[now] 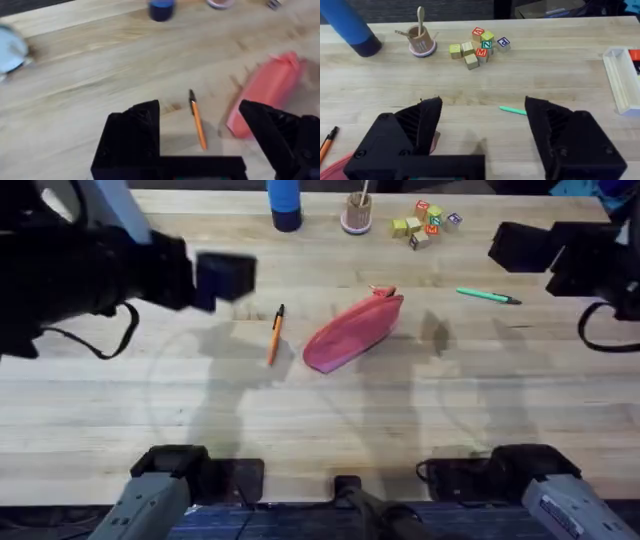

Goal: Unzip the bag, pick up the pens from the table one at a time and place them inside, then zip the bag closed.

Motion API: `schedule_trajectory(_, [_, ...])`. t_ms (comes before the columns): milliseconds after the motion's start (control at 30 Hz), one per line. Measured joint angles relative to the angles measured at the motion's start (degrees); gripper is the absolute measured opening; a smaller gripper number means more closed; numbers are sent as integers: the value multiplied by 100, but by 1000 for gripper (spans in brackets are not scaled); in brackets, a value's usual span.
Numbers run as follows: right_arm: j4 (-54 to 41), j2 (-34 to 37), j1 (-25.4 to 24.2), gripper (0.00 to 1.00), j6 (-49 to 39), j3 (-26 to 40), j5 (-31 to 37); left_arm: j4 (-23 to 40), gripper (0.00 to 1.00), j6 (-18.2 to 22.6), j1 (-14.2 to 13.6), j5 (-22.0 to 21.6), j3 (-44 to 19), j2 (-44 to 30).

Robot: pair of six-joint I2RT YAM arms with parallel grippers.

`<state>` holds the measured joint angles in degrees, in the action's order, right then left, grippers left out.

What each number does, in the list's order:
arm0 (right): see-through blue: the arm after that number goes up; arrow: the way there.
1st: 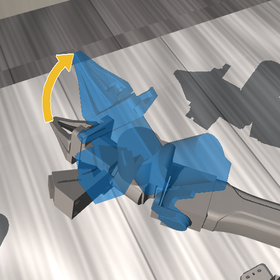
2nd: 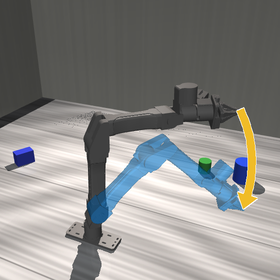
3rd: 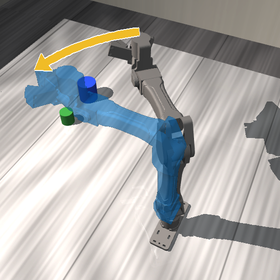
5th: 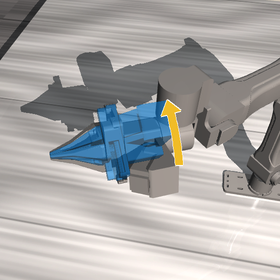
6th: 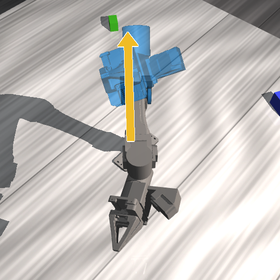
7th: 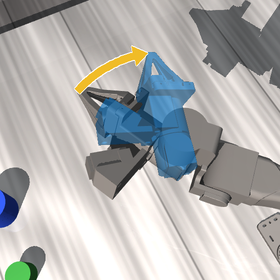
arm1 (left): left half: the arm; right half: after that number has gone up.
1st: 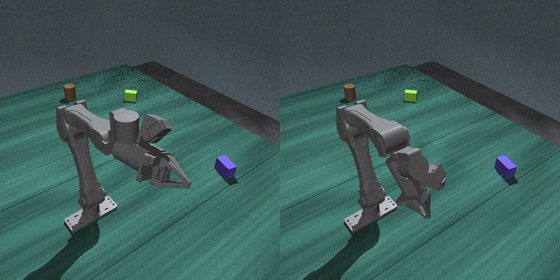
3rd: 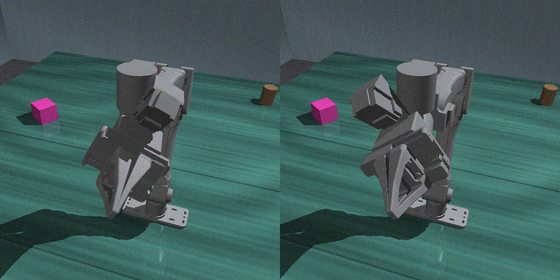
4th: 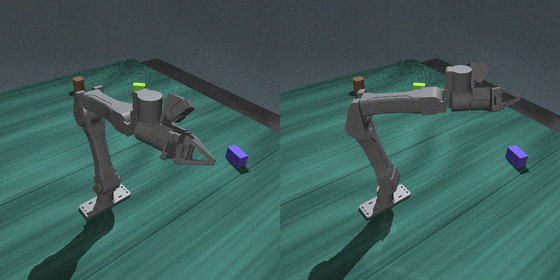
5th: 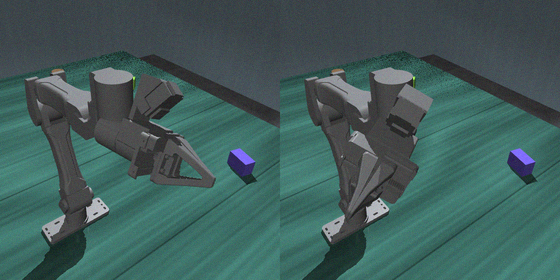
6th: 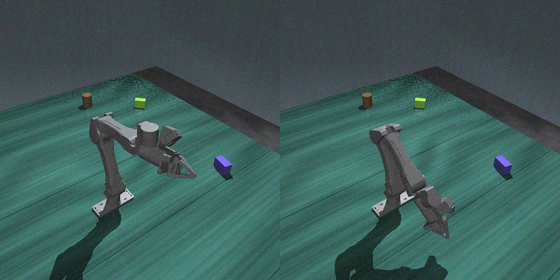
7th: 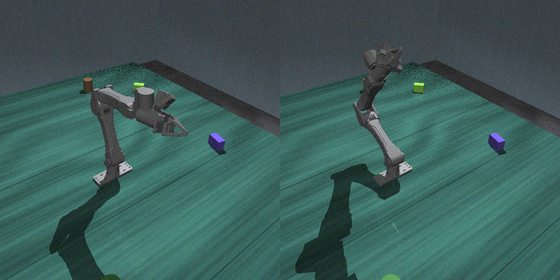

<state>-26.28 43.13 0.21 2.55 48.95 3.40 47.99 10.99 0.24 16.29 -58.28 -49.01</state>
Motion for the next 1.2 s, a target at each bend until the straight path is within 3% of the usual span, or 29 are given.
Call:
schedule_trajectory(133, [1, 0, 0, 996, 0, 0, -1, 410, 994, 967, -1, 752, 0, -61])
schedule_trajectory(333, [0, 0, 0, 996, 0, 2, -2, 971, 994, 2012, -2, 1386, 0, -59])
schedule_trajectory(567, [0, 0, 0, 996, 0, 2, -2, 1296, 994, 2838, -362, 1636, 0, -59])
schedule_trajectory(733, [1, 0, 0, 997, 0, 2, -9, 1205, 994, 3122, -625, 1720, 0, -59])
schedule_trajectory(1200, [2, 0, 0, 996, -3, 2, -20, 946, 994, 3260, -637, 1721, -2, -190])
